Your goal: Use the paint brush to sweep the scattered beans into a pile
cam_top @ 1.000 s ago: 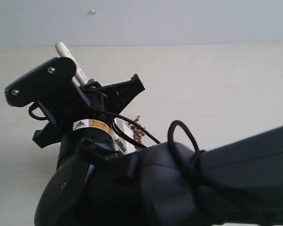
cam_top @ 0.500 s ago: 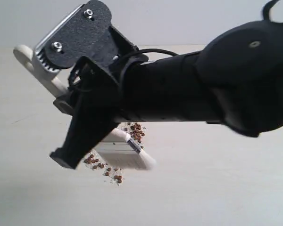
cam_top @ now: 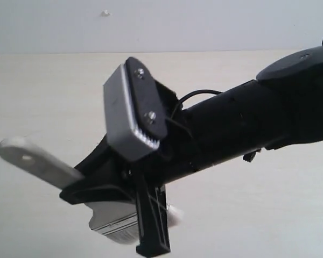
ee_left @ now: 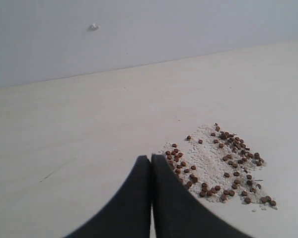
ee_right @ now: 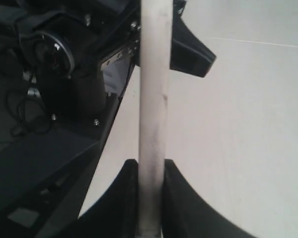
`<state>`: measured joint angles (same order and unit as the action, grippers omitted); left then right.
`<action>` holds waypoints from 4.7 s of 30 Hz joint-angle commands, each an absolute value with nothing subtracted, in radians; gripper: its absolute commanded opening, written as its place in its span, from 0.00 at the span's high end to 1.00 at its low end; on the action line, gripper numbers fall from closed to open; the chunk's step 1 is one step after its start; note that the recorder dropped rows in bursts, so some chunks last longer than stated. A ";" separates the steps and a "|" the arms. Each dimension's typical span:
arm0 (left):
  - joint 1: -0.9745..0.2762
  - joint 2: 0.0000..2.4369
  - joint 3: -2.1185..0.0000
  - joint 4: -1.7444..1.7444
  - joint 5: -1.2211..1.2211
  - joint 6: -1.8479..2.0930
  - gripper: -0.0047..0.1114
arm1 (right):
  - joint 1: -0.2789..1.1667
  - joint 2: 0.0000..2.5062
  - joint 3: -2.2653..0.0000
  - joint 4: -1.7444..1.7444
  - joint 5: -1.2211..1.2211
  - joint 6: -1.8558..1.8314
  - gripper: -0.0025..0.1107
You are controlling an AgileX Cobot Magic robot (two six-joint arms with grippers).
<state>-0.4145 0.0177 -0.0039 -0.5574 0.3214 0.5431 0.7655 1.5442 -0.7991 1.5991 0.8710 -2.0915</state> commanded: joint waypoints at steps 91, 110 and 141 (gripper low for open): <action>-0.419 0.014 0.000 -0.557 0.321 0.546 0.96 | 1.317 2.216 -1.182 1.066 -1.221 -0.028 0.98; -0.419 0.014 0.000 -0.557 0.321 0.546 0.96 | 1.270 2.249 -1.229 1.210 -1.221 -0.268 0.98; -0.419 0.014 0.000 -0.557 0.321 0.546 0.96 | 1.209 2.284 -1.285 1.232 -1.189 -0.333 0.98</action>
<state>-0.4145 0.0177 -0.0039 -0.5574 0.3214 0.5431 1.2148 2.2861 -1.2779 1.2102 -1.1865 -0.2829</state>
